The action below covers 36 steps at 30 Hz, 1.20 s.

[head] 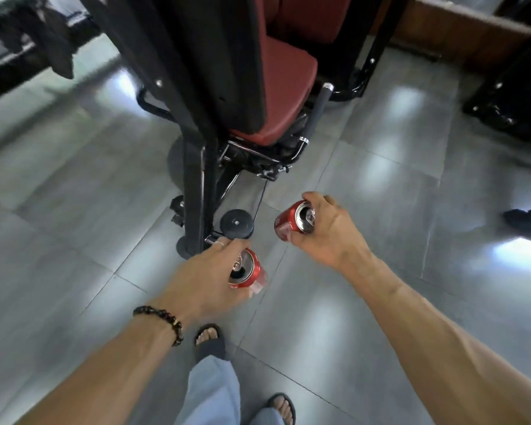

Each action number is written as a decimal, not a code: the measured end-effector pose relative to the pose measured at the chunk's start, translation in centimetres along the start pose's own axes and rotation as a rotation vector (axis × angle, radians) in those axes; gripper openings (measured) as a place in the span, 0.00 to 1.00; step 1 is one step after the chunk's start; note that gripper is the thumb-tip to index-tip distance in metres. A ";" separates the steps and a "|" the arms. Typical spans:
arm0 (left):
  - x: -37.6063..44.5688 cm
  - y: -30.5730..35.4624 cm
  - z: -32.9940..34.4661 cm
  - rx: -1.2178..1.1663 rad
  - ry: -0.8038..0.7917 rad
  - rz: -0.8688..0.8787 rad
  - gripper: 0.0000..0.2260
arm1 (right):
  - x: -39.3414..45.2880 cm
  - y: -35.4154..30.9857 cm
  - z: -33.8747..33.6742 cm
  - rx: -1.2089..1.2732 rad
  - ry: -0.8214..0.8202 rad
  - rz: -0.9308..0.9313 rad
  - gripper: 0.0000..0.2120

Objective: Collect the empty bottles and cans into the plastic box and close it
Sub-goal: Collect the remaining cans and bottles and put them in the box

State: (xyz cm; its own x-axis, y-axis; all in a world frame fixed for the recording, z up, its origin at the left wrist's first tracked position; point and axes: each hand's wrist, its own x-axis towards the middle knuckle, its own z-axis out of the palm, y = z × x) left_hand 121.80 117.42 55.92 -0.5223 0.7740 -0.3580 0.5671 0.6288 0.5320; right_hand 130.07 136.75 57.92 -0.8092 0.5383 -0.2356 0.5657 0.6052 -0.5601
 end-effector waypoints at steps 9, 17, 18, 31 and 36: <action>-15.6 -11.4 -12.2 -0.087 0.221 -0.184 0.41 | -2.7 -21.7 4.0 -0.105 -0.116 -0.282 0.32; -31.1 -28.1 -18.8 -0.120 0.338 -0.358 0.29 | -6.1 -43.4 16.6 -0.223 -0.268 -0.494 0.34; -33.1 -29.9 -19.6 -0.113 0.353 -0.390 0.29 | -6.6 -46.0 18.1 -0.226 -0.282 -0.523 0.34; -57.9 -49.1 -24.7 -0.186 0.540 -0.839 0.31 | -15.7 -75.3 40.3 -0.187 -0.601 -0.920 0.33; -64.7 -56.0 -26.3 -0.264 0.600 -0.952 0.31 | -19.2 -84.5 49.2 -0.184 -0.747 -1.013 0.32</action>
State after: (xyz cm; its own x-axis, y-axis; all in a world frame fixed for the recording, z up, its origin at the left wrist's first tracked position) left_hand 107.07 30.12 69.52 -0.9255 -0.2092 -0.3156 -0.3322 0.8484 0.4120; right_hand 89.96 46.44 70.67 -0.7489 -0.6348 -0.1902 -0.3908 0.6548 -0.6470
